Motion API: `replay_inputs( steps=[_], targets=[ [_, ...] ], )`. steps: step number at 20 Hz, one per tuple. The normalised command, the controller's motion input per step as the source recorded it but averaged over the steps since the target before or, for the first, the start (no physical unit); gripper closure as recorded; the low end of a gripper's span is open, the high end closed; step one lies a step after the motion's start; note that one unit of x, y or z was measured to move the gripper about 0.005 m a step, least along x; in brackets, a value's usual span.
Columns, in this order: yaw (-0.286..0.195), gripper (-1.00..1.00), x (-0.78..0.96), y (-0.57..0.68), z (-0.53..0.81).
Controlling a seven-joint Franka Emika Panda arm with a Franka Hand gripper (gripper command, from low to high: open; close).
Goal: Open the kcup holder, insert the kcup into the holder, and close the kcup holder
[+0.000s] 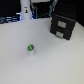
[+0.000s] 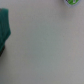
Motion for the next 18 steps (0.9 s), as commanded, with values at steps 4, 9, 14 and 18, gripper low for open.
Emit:
replay_inputs(
  steps=[4,9,14,18],
  targets=[
    [-0.053,-1.0,-0.14,0.4,0.14],
    [-0.127,-1.0,-0.2,0.59,0.12],
    [-0.166,-1.0,-0.18,0.58,0.02],
    [-0.203,-1.0,-0.2,0.64,0.0]
  ],
)
